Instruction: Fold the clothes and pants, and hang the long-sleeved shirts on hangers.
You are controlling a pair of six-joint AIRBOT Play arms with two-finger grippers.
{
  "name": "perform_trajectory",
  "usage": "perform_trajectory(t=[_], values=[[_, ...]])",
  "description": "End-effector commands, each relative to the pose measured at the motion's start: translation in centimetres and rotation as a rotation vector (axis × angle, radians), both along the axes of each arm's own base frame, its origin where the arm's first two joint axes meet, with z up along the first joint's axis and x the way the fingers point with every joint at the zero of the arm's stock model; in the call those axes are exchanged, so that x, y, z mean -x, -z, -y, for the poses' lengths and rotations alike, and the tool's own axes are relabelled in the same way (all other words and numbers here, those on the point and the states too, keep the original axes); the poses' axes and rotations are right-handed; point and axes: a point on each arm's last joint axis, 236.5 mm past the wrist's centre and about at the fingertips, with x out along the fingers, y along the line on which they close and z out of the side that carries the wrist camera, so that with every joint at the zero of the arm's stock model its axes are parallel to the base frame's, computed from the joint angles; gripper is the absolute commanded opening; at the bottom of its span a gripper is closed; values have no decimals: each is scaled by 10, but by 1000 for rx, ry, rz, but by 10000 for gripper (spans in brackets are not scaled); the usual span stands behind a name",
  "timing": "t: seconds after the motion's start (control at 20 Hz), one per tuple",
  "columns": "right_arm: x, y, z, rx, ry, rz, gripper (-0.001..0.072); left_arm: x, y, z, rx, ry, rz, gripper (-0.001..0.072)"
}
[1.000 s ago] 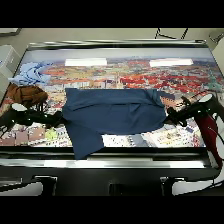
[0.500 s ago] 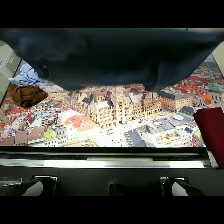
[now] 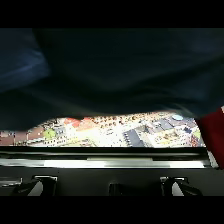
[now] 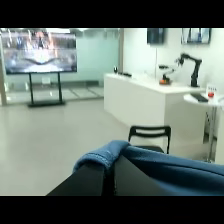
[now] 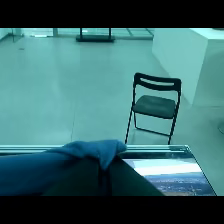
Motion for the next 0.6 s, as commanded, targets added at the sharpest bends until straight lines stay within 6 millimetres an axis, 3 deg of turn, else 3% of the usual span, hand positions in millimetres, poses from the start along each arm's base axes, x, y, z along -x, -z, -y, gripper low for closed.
perform_trajectory(t=[0.0,0.1,0.2,0.35,0.45,0.55], values=[[-12,5,8,-53,14,-18,46,-13,16,-17,28,-64,-84,22],[-51,62,13,-130,-15,-236,45,-60,73,-22,4,-48,-301,22],[-95,160,9,-219,-95,-588,44,-118,162,-23,9,14,-596,22],[-145,329,-10,-276,-146,-1087,44,-184,321,-11,29,110,-993,23],[-164,430,-22,-296,-124,-1289,45,-205,441,-1,75,140,-1241,23],[-188,508,-29,-356,-84,-1373,45,-220,546,-1,152,107,-1416,24]])
